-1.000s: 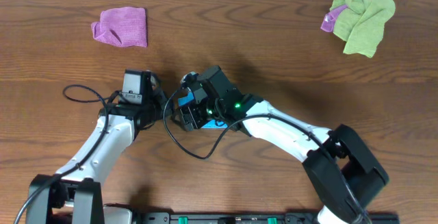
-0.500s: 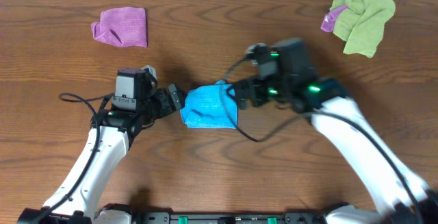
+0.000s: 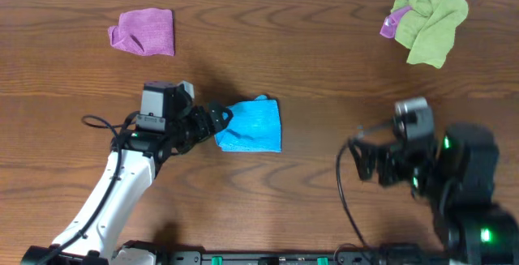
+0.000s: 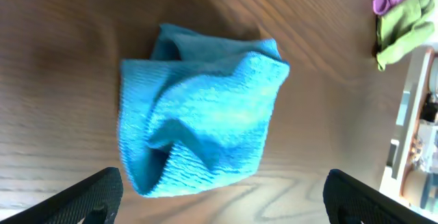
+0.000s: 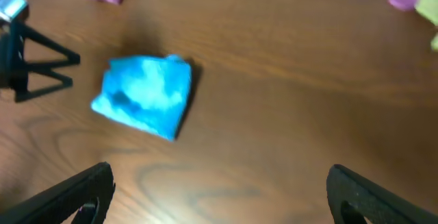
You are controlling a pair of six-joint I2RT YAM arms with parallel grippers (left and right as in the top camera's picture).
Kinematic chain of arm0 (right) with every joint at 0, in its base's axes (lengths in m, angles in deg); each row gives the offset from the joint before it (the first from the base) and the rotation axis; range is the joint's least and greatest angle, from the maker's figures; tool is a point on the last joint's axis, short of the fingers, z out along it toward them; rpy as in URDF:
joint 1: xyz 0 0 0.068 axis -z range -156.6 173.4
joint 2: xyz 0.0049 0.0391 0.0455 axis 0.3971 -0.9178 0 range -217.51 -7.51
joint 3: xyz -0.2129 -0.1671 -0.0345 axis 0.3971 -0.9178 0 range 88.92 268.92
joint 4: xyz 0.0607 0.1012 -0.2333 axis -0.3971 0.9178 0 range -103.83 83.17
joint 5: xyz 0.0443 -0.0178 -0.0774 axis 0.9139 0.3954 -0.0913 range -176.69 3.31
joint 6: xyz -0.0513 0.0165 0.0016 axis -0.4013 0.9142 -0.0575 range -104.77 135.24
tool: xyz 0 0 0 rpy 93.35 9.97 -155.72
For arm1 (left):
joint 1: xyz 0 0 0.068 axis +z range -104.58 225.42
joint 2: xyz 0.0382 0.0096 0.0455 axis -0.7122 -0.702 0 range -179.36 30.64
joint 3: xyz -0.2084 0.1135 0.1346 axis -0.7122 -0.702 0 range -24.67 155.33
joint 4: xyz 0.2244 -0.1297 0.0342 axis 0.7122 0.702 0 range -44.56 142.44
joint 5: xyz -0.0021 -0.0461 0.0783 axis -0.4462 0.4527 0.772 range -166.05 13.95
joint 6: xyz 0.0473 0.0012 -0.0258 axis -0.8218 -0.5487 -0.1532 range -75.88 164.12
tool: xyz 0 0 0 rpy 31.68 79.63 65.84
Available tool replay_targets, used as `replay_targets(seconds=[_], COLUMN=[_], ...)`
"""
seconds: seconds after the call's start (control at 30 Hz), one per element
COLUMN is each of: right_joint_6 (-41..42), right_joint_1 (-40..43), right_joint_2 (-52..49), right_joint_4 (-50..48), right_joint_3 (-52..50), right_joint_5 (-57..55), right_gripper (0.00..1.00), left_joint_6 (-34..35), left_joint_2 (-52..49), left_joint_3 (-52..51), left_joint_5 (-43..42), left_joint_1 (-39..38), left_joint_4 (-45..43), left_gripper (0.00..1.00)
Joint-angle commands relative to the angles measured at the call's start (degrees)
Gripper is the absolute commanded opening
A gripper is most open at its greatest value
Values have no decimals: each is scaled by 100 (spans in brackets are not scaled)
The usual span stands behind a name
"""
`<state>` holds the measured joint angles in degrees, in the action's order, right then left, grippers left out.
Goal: Fold the cloth
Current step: 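Release the right gripper and retract the right arm to the side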
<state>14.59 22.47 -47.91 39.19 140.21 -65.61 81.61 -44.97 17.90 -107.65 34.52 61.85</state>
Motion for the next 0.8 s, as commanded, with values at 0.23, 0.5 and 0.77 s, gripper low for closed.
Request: replay_targets(seconds=[0.23, 0.5, 0.77], right_joint_6=[490, 599, 597], right_joint_1=[170, 170, 170], right_joint_2=[1034, 1029, 1029], right_joint_4=[343, 326, 332], right_joint_3=[-535, -535, -535], right_joint_5=[76, 76, 76], right_gripper=[99, 99, 99], left_joint_6=[1478, 2859, 2511], left_joint_2=[39, 44, 542], left_joint_3=[-1145, -1821, -1832], left_joint_5=[-304, -238, -229], left_joint_1=[-238, -334, -341], left_joint_4=[-1556, -2509, -2426], left_gripper=[95, 95, 95])
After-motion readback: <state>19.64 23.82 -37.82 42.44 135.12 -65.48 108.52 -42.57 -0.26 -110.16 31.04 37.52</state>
